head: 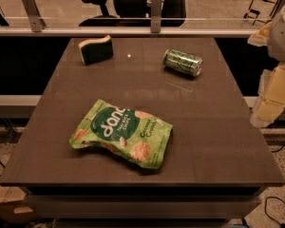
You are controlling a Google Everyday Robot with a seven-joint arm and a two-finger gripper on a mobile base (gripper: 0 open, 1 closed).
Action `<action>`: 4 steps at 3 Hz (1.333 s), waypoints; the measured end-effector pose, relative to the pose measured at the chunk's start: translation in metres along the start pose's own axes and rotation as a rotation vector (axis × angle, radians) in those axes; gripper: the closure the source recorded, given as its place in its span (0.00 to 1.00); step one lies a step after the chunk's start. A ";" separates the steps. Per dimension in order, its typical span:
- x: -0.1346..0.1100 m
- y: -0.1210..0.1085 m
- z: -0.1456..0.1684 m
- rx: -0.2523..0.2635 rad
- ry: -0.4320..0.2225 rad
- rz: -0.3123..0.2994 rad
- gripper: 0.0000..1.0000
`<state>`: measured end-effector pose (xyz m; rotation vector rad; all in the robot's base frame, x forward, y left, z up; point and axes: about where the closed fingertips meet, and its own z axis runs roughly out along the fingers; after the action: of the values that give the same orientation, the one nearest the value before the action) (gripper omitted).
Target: Place green can upright
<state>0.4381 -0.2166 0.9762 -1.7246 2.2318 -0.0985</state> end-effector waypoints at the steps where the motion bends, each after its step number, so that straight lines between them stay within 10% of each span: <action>1: -0.001 -0.005 -0.004 0.009 -0.002 0.010 0.00; 4: -0.014 -0.057 -0.015 0.035 -0.015 0.160 0.00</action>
Offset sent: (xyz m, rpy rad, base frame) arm 0.0268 -0.0049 0.0206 0.0040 0.0185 -0.0792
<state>0.4898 -0.2210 1.0077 -1.5174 2.3334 -0.0867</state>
